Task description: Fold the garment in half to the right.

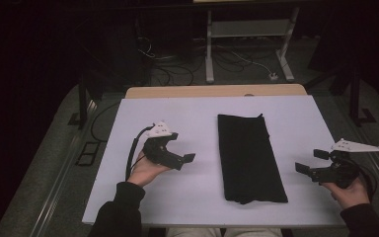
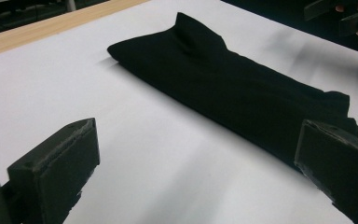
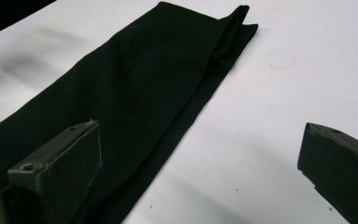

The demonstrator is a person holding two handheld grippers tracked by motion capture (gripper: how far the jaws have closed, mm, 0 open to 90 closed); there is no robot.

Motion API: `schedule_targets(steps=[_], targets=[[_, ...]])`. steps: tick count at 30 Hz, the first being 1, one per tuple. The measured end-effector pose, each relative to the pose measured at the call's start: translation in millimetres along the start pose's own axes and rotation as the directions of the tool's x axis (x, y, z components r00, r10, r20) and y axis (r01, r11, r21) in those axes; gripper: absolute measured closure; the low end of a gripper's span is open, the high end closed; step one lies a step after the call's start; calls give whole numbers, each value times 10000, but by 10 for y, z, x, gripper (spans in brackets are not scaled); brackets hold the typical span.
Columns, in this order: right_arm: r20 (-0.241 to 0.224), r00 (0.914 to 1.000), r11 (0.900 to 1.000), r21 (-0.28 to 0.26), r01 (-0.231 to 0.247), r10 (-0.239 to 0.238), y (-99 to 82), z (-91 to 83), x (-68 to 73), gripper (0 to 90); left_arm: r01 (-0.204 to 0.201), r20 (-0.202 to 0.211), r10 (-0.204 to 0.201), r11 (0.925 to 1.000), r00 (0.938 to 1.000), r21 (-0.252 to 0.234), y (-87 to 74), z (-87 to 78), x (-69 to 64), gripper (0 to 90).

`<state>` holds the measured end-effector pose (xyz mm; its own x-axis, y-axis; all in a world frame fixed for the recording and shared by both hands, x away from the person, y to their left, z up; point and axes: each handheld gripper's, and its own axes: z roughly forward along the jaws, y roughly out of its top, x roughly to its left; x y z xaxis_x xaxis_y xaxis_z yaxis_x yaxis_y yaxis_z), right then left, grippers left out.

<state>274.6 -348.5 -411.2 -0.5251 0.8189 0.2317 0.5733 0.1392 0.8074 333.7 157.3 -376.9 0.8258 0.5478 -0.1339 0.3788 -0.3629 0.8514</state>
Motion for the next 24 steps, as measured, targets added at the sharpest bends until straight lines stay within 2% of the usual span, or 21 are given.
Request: schedule_targets(steps=[11, 19, 24], targets=[[0, 10000, 10000, -27, -17, 17, -6, -6, -10, 0, 155, -311, -156, 9999, 9994, -30, -154, -177, 73, 0], [-1, 10000, 10000, -13, 12, -12, -10, -6, -10, 0, 397, -554, -410, 9989, 9976, -242, -282, -330, 137, 0], [-1, 10000, 10000, 19, -13, 13, -12, -6, -8, 0, 534, -771, -557, 9981, 9955, -315, -424, -443, 208, 0]])
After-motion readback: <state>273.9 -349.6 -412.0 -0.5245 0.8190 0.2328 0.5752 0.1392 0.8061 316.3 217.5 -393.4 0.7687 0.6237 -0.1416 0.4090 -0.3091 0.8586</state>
